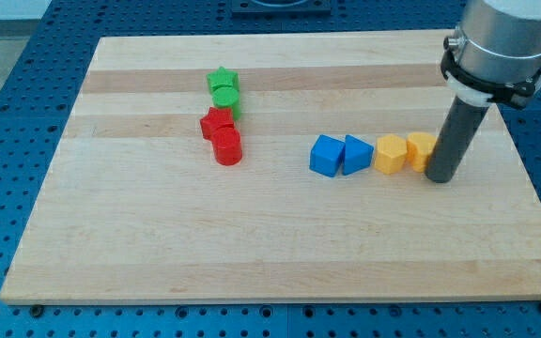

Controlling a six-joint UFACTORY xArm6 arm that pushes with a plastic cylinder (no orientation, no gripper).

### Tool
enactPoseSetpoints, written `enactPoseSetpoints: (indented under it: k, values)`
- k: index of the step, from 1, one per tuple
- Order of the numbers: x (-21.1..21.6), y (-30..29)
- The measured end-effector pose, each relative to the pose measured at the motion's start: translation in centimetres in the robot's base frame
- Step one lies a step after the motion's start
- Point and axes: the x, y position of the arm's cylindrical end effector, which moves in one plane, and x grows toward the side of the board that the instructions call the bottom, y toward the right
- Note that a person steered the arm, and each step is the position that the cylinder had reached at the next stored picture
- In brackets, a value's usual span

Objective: Adjust the red blocks and green blocks in the vertical line

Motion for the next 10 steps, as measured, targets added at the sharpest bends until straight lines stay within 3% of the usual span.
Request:
enactPoseSetpoints:
  k: [2,5,6,10]
  values:
    - [5.0,-2.5]
    - [5.0,-20.0]
    - [3.8,-22.3]
    - [-5.1,-22.7]
